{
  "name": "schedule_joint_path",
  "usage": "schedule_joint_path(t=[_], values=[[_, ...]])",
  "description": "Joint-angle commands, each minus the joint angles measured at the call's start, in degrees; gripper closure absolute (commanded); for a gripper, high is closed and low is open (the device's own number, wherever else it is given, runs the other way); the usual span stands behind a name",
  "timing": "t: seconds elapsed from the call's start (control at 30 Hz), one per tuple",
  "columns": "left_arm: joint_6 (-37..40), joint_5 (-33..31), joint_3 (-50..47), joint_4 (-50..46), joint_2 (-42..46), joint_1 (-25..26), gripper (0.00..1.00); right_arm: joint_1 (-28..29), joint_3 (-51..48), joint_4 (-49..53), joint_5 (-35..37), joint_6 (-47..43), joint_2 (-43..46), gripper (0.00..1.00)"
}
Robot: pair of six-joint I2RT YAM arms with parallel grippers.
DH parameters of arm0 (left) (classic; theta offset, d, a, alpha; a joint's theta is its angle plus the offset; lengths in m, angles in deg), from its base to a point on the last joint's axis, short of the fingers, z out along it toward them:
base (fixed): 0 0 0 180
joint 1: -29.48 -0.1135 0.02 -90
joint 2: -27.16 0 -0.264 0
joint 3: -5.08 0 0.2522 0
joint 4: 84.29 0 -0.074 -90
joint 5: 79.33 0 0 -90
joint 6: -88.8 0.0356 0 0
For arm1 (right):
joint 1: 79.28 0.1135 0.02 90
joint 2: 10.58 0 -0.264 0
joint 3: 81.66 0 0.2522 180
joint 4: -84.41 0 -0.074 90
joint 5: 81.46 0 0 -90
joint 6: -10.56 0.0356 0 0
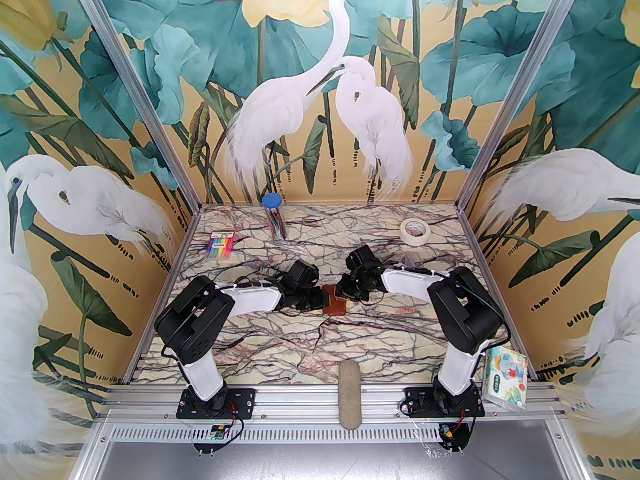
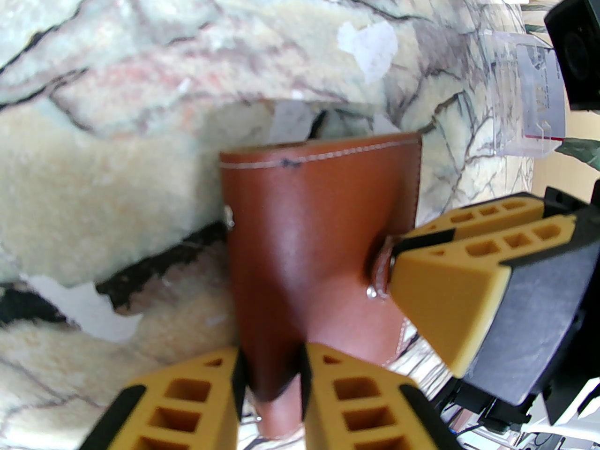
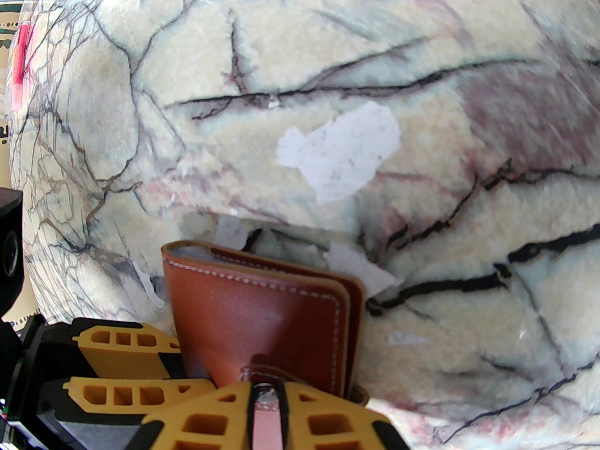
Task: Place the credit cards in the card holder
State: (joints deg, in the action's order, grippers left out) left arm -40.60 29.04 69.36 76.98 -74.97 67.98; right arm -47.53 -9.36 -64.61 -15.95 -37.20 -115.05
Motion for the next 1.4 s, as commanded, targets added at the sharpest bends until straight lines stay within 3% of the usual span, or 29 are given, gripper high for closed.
schedule_joint_path(t=[0.0,0.53,0.87,1.37], values=[[0.7,-0.4,-0.8,-0.6,-6.2,0.9,0.72,-0.2,-0.5,3.6,2.3,-0.6,-2.5,0.83],[0.7,-0.3,-0.7,-0.6,-6.3,1.0,0.73,-0.2,4.0,12.3,2.5,-4.8,-3.8,0.87],[0.7,-0.4,-0.7,-0.7,-6.4,0.9,0.73,-0.7,6.8,13.7,2.9,-4.9,-1.8,0.78],[0.8,-0.1,-0.7,-0.6,-6.6,0.8,0.73,-1.9,8.1,13.1,0.7,-4.0,-4.1,0.81]])
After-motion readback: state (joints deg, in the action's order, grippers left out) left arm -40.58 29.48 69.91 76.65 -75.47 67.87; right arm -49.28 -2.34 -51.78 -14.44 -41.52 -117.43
